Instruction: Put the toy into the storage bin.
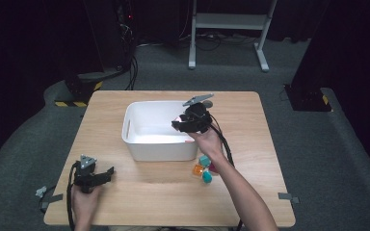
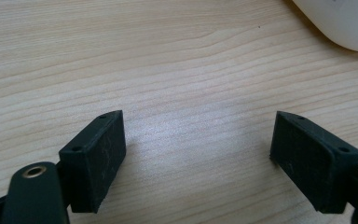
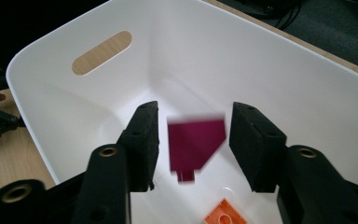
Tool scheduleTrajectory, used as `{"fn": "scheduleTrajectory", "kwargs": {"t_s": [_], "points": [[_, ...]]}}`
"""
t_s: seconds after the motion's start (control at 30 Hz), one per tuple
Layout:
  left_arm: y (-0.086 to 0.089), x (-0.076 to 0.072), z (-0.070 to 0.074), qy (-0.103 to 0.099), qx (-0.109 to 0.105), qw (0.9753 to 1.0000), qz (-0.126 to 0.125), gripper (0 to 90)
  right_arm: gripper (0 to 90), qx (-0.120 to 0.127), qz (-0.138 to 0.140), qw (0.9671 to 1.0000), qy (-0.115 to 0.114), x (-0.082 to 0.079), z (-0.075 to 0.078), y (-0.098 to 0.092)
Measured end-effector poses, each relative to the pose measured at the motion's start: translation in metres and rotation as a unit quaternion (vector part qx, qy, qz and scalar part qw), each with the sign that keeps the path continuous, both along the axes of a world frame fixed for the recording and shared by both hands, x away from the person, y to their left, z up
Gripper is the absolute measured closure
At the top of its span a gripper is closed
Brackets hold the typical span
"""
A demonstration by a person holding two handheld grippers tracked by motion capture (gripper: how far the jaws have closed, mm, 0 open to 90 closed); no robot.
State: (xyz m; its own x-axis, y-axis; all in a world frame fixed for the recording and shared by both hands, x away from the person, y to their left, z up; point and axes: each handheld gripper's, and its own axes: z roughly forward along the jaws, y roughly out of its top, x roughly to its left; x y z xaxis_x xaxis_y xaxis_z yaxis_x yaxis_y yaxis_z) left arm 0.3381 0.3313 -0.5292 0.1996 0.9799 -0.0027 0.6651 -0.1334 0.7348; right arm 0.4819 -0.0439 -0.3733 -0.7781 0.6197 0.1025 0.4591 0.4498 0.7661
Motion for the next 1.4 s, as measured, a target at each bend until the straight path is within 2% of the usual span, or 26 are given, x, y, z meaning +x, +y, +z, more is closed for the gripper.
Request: {"fn": "scheduleTrajectory", "kwargs": {"t_s": [0.23,0.3,0.4,0.53,0.67,0.87,1.07,1.2,1.4], "points": [[0.000,0.000,0.000,0.000,0.001,1.0000,0.000,18.1,48.2,0.007,-0.012,0.9999,-0.008,-0.006,0.002,-0.009],[0.000,0.000,0.000,0.000,0.000,1.0000,0.000,18.1,48.1,0.015,-0.019,0.9996,-0.015,-0.008,0.004,-0.017],[0.000,0.000,0.000,0.000,0.000,1.0000,0.000,18.1,47.5,0.022,-0.036,0.9990,-0.012,-0.010,0.007,-0.027],[0.000,0.000,0.000,0.000,0.000,1.0000,0.000,18.2,47.5,0.039,-0.050,0.9977,-0.027,-0.016,0.012,-0.045],[0.000,0.000,0.000,0.000,0.000,1.0000,0.000,18.2,47.5,0.033,-0.061,0.9969,-0.037,-0.020,0.012,-0.061],[0.000,0.000,0.000,0.000,0.000,1.0000,0.000,18.2,47.6,0.043,-0.084,0.9945,-0.047,-0.030,0.010,-0.085],[0.000,0.000,0.000,0.000,0.000,1.0000,0.000,18.2,47.7,0.047,-0.107,0.9921,-0.046,-0.037,0.001,-0.105],[0.000,0.000,0.000,0.000,0.000,1.0000,0.000,18.1,47.7,0.037,-0.114,0.9918,-0.043,-0.039,-0.008,-0.112],[0.000,0.000,0.000,0.000,0.000,1.0000,0.000,18.1,47.4,0.037,-0.138,0.9894,-0.026,-0.040,-0.030,-0.125]]}}
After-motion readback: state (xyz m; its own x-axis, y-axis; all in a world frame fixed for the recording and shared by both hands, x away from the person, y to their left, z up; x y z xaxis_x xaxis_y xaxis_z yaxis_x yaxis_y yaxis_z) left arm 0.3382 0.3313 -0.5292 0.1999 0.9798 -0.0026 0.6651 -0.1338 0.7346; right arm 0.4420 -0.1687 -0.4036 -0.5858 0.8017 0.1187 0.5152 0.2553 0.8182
